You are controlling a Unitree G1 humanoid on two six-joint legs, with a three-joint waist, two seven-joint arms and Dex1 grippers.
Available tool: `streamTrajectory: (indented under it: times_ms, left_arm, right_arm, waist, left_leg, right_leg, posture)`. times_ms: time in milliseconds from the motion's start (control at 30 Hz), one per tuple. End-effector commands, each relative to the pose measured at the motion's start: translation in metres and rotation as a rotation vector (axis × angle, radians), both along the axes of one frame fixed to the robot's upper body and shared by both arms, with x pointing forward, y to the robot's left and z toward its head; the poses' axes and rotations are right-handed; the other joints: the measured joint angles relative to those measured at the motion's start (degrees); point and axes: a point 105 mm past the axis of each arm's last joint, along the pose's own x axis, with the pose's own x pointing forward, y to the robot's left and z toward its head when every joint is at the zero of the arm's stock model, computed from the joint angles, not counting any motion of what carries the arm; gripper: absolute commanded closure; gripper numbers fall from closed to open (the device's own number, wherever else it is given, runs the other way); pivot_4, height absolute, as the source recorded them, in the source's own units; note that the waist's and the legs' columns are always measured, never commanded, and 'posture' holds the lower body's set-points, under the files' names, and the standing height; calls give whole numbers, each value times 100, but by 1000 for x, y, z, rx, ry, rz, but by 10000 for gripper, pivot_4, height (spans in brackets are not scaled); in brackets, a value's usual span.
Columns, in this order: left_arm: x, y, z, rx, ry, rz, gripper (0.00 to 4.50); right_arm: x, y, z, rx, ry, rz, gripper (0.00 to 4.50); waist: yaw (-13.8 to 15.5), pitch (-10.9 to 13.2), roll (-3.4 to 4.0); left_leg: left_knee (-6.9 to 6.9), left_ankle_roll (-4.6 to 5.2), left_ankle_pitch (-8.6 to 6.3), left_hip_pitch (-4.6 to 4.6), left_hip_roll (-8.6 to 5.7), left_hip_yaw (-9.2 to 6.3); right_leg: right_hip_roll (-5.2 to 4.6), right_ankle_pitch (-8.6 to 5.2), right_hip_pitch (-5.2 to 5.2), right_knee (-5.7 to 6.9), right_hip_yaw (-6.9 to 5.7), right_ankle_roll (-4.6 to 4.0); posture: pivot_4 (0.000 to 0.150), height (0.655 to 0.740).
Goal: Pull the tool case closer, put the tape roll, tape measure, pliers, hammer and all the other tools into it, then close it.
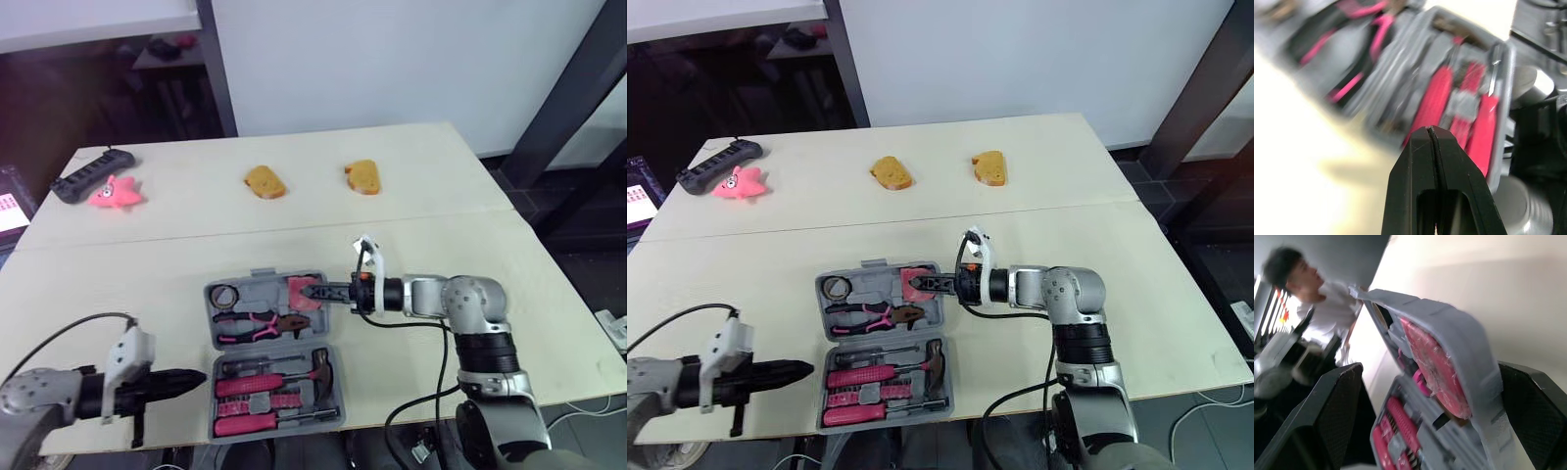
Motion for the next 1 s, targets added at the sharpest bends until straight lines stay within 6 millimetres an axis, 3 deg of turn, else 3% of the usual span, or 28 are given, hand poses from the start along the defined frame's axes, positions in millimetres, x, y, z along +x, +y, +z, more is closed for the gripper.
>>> streamTrajectory:
  times_ms: [33, 133, 267, 367, 567, 767, 1000]
  left_arm:
    - [5, 16, 19, 19, -45, 29, 45000]
    - [9, 19, 30, 4, -60, 37, 45000]
    - [10, 16, 43, -26, -72, 17, 45000]
    - [6, 10, 56, -71, -105, -43, 45000]
    - [8, 9, 68, -50, -128, -55, 45000]
    - [12, 9, 76, -48, -207, -57, 45000]
    - [13, 8, 66, -21, -213, -36, 45000]
  right_arm:
    - [-49, 9, 21, -18, -131, 248, 424]
    - [-92, -2, 32, -97, -244, 405, 424]
    - [-112, -19, 55, -117, -356, 432, 424]
    - [-109, -32, 67, -164, -507, 329, 424]
    - [-101, -58, 59, -305, -738, 163, 424]
    - [-101, -82, 42, -407, -804, 142, 424]
    - [-99, -85, 32, -417, -826, 153, 424]
  waist:
    - [20, 1, -2]
    - [43, 9, -11]
    - [11, 36, -61]
    - [33, 48, -85]
    - [97, 59, -107]
    - [137, 60, -112]
    - [173, 61, -114]
  left_leg:
    - [-2, 0, 0, 0, 0, 0]
    - [-2, 0, 0, -5, -1, 0]
    - [1, -1, 0, -3, -1, 3]
    - [5, -1, 0, -1, 0, 4]
    - [5, -2, -1, -6, -1, 9]
    - [15, -2, -1, 0, 0, 15]
    - [17, -2, -1, 1, 0, 15]
  right_leg:
    - [0, -5, -1, 0, -1, -2]
    - [-5, -13, 1, -7, -2, -10]
    - [-6, -13, 3, -15, -2, -13]
    - [-6, -10, 5, -15, -2, -24]
    - [-8, -13, 6, -24, -2, -20]
    - [-9, -10, 15, -31, 1, -25]
    - [-9, -10, 19, -31, 1, -26]
  posture:
    - [1500, 7400]
    - [1500, 7400]
    - [1500, 7400]
    - [1500, 7400]
    - [1500, 7400]
    - [1500, 7400]
    - [1500, 7400]
